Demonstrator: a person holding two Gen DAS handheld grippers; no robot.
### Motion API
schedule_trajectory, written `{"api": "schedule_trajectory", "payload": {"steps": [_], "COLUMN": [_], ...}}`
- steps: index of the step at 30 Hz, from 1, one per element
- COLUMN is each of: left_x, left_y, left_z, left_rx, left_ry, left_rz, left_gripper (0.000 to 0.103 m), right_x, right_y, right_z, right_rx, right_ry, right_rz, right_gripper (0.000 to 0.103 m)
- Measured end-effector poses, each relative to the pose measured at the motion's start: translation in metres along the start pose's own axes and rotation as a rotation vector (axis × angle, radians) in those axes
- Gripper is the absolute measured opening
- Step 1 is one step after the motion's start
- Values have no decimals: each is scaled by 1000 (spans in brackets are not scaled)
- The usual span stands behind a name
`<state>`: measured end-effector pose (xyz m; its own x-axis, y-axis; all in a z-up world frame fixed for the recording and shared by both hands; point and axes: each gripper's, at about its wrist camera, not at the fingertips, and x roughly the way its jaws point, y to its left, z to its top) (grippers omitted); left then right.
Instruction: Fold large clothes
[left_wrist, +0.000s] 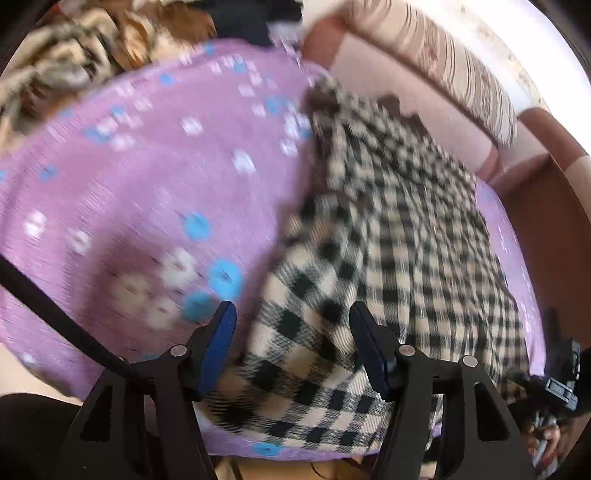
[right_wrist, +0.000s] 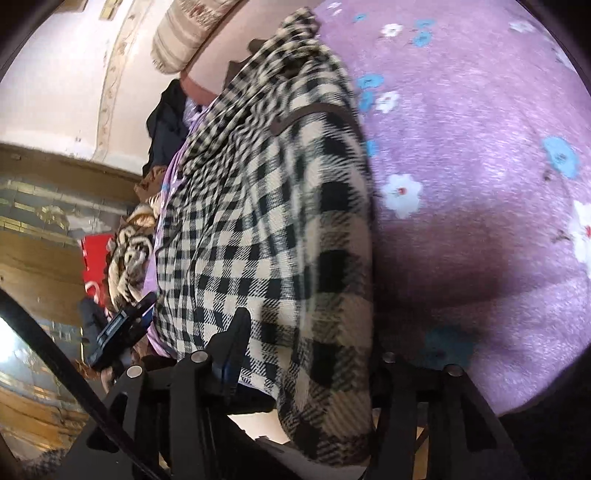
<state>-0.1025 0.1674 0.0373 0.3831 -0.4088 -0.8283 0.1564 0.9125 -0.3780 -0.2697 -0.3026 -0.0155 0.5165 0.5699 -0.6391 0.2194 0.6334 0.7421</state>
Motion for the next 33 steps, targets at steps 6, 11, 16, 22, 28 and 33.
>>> {"api": "schedule_trajectory", "payload": {"steps": [6, 11, 16, 22, 28, 33], "left_x": [10, 2, -9, -1, 51, 99], "left_y": [-26, -11, -17, -47, -72, -72], "left_z": [-17, -11, 24, 103, 206, 264], "left_rx": [120, -2, -49, -25, -20, -43], "left_ry": [55, 105, 84, 33, -20, -42], "left_rz": [6, -110, -210, -262, -165, -50], "left_gripper": [44, 8, 6, 6, 7, 7], "right_x": [15, 23, 15, 13, 32, 63], "right_y": [20, 41, 79, 121, 130, 107], "right_z": [-3, 6, 43, 121, 223, 293], "right_rx": [-84, -146, -239, -343, -307, -186], "right_ry": [48, 86, 42, -85, -186, -223], "right_rz": [-4, 3, 30, 0, -35, -69], "right_gripper": [36, 18, 16, 16, 16, 16]}}
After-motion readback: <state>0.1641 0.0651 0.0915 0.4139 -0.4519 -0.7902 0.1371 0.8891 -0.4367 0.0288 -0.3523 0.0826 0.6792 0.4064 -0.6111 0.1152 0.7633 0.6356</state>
